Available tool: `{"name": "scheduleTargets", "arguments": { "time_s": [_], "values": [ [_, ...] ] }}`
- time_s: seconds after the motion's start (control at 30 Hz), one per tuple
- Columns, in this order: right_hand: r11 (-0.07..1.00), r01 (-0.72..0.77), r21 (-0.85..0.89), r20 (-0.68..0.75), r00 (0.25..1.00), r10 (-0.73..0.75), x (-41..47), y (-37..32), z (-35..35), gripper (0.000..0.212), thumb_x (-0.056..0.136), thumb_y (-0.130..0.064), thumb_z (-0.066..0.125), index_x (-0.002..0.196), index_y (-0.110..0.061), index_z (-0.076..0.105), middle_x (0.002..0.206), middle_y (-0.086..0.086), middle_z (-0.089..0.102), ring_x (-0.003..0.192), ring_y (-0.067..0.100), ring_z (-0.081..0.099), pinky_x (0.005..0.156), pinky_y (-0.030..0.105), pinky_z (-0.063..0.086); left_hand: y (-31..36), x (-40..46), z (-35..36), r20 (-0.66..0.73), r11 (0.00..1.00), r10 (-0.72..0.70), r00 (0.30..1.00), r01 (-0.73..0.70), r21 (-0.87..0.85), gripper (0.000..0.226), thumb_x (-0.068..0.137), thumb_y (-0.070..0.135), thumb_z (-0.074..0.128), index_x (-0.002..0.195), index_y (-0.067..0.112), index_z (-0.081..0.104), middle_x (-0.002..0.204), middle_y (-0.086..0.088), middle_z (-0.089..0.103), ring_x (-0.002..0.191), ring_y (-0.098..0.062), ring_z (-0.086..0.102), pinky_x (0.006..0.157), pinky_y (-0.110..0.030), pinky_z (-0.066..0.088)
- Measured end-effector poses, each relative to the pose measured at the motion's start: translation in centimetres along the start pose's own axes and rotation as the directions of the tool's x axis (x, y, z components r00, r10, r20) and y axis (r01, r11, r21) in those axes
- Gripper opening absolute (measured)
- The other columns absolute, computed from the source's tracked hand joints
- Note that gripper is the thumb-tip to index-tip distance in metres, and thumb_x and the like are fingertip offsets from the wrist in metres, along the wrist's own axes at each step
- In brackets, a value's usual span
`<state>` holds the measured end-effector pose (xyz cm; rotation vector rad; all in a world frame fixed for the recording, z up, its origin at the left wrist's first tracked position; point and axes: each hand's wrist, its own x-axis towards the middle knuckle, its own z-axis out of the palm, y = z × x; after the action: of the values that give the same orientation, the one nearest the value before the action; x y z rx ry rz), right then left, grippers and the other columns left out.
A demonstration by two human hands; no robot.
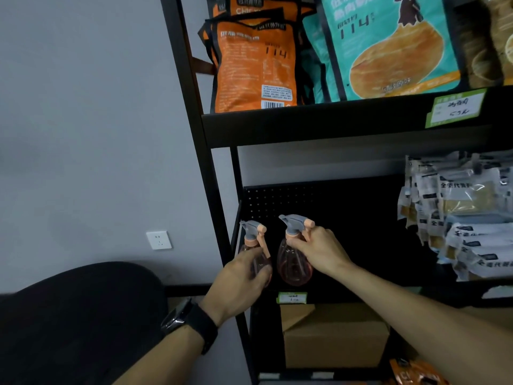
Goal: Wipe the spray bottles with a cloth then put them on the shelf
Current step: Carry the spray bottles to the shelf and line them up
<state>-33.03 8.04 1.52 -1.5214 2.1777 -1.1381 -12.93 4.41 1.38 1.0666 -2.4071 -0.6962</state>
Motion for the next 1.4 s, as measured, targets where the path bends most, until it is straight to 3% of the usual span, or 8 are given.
{"name": "scheduleTargets", "arguments": {
  "time_s": [0.1,0.17,0.27,0.53,0.77,1.0,1.27,1.4],
  "values": [
    [1.000,-0.012,0.011,0.002,1.000,0.012,0.5,0.4,0.6,0.027,0.090,-0.034,0.066,0.111,-0.018,0.069,0.084,-0.008,0.061,0.077,0.008,0.056,0.054,0.009,0.034,-0.5,0.6,0.5,-0.013,1.000,-0.021,1.000,0.021,-0.012,0.045,0.102,0.035,0.053,0.145,0.025,0.049,0.143,0.003,0.054,0.127,-0.015,0.054,0.105,-0.025,0.042],
    [1.000,-0.016,0.016,0.004,1.000,0.016,0.8,0.6,1.1,0.026,0.090,-0.035,0.066,0.110,-0.018,0.068,0.087,-0.007,0.063,0.081,0.010,0.059,0.057,0.017,0.038,-0.7,0.9,0.6,-0.028,1.000,-0.016,0.999,0.016,-0.011,0.046,0.101,0.035,0.053,0.146,0.024,0.049,0.142,0.001,0.056,0.126,-0.016,0.055,0.105,-0.027,0.042],
    [0.999,-0.029,0.033,0.002,1.000,0.029,1.1,0.9,1.6,0.024,0.089,-0.034,0.066,0.108,-0.020,0.069,0.089,-0.006,0.065,0.086,0.013,0.063,0.067,0.022,0.040,-1.1,1.2,0.8,-0.038,1.000,-0.016,0.999,0.016,-0.010,0.047,0.101,0.034,0.053,0.146,0.023,0.048,0.141,0.000,0.056,0.125,-0.016,0.055,0.103,-0.024,0.041],
    [0.999,-0.029,0.042,0.015,0.999,0.028,1.8,1.7,2.4,0.018,0.089,-0.035,0.066,0.100,-0.022,0.069,0.090,-0.003,0.069,0.086,0.015,0.064,0.070,0.025,0.044,-1.5,1.5,0.9,-0.050,1.000,-0.003,0.999,0.002,-0.025,0.039,0.102,0.028,0.053,0.140,0.024,0.053,0.132,0.000,0.060,0.117,-0.015,0.057,0.088,-0.015,0.037],
    [0.998,-0.047,0.048,0.063,0.997,0.044,2.5,1.8,2.3,0.021,0.088,-0.038,0.067,0.099,-0.021,0.070,0.090,-0.003,0.069,0.086,0.014,0.064,0.064,0.023,0.043,-1.8,1.4,0.6,-0.053,0.998,-0.014,0.999,0.011,-0.058,0.045,0.102,0.028,0.053,0.146,0.024,0.049,0.140,0.004,0.057,0.126,-0.009,0.054,0.098,-0.013,0.035],
    [0.997,-0.060,0.046,0.114,0.992,0.054,2.6,1.4,2.0,0.023,0.084,-0.038,0.071,0.098,-0.019,0.072,0.093,0.000,0.070,0.087,0.016,0.065,0.076,0.031,0.051,-1.8,1.2,-0.2,-0.071,0.999,-0.021,0.997,0.018,-0.041,0.040,0.102,0.029,0.053,0.142,0.027,0.052,0.138,0.004,0.058,0.125,-0.010,0.054,0.093,-0.010,0.031],
    [0.997,-0.063,0.032,0.150,0.987,0.058,2.0,0.9,1.7,0.021,0.086,-0.037,0.070,0.099,-0.020,0.069,0.091,-0.002,0.068,0.085,0.013,0.062,0.063,0.022,0.041,-1.4,0.8,-0.9,-0.068,0.999,-0.031,0.997,0.031,-0.011,0.044,0.102,0.033,0.052,0.145,0.027,0.049,0.143,0.004,0.055,0.129,-0.010,0.051,0.096,-0.013,0.031],
    [0.993,-0.075,0.085,0.192,0.980,0.058,1.6,0.7,1.4,0.025,0.084,-0.036,0.073,0.104,-0.025,0.065,0.098,-0.007,0.066,0.091,0.009,0.061,0.070,0.021,0.042,-0.9,0.4,-1.7,-0.073,1.000,-0.030,0.997,0.031,0.004,0.043,0.102,0.033,0.052,0.145,0.023,0.050,0.145,0.002,0.054,0.129,-0.013,0.052,0.097,-0.014,0.033]
  ]
}}
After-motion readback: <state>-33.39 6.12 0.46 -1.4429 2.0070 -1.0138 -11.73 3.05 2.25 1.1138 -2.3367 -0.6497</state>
